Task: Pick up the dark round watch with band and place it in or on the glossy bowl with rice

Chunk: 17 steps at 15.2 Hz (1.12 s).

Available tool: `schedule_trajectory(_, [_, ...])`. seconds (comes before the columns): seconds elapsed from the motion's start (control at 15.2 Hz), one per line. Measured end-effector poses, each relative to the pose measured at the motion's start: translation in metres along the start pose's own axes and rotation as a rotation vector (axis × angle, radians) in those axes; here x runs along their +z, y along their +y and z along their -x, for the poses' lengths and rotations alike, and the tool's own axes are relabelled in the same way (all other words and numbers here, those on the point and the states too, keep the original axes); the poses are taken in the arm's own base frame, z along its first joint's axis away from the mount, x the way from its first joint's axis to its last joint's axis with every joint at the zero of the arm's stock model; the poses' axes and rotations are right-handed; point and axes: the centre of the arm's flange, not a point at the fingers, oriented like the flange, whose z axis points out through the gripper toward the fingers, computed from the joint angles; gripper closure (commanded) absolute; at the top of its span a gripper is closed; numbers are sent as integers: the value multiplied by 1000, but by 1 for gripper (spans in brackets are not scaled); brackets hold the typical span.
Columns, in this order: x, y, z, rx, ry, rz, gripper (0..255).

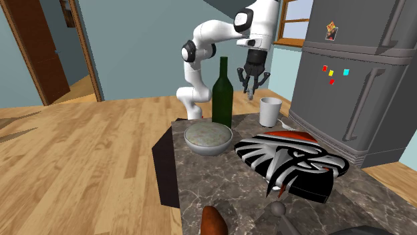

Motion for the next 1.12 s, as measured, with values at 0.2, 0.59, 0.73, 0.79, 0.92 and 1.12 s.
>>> schedule_trajectory(0.2, [-3, 8, -14, 1, 0, 0, 255])
schedule_trajectory(0.59, [10, 39, -80, 2, -1, 1, 255])
schedule_trajectory(0.73, [12, 53, -104, 2, 0, 0, 255])
schedule_trajectory(0.79, [14, 60, -116, 2, 2, -2, 255])
schedule_trajectory(0.92, [19, 71, -140, 2, 3, -2, 255])
schedule_trajectory(1.12, [27, 89, -173, 1, 0, 0, 255])
